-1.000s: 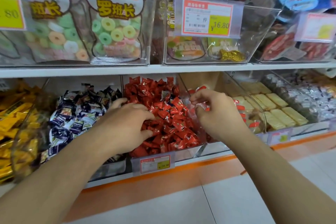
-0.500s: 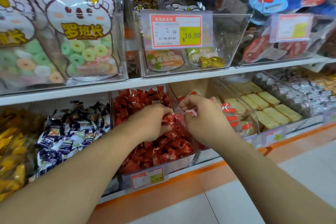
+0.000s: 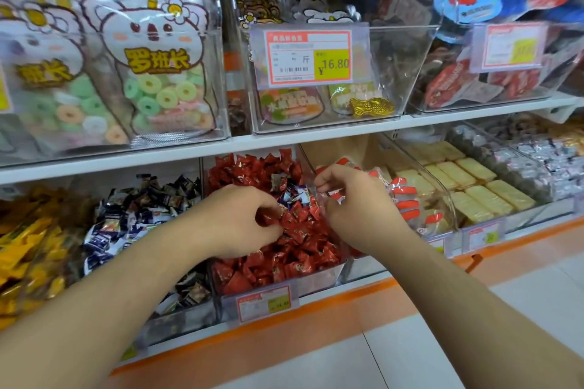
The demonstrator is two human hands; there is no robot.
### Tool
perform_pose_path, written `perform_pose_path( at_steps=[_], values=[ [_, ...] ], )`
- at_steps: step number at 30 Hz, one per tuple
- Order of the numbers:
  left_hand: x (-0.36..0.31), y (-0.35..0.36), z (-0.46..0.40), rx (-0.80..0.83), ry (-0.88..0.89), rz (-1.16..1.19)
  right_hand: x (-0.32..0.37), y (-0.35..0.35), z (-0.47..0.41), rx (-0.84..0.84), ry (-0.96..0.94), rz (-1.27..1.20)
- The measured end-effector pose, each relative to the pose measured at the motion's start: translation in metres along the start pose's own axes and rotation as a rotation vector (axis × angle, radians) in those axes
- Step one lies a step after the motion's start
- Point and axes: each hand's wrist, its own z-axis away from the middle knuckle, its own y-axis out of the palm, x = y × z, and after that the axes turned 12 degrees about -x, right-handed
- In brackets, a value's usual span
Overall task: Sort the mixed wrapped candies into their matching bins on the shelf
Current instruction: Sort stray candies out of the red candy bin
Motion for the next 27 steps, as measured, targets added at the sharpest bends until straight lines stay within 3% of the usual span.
perform_pose_path(
  at_steps=[6,11,18,27],
  values=[
    [-0.005,0.02,-0.027,-0.293,-0.005,0.062,-0.003,0.001,-0.001,-0.014,-0.004,0.016],
    [-0.009,0.052,-0.058,-0.208,-0.002,0.047,-0.005,0.003,-0.004,-0.019,0.026,-0.016],
    [-0.006,0.057,-0.066,-0.381,0.005,0.063,-0.005,0.006,-0.006,-0.032,0.012,-0.029],
    [0.002,0.015,-0.009,-0.505,-0.125,0.407,0.0,0.008,-0.004,-0.032,-0.03,0.033]
  ],
)
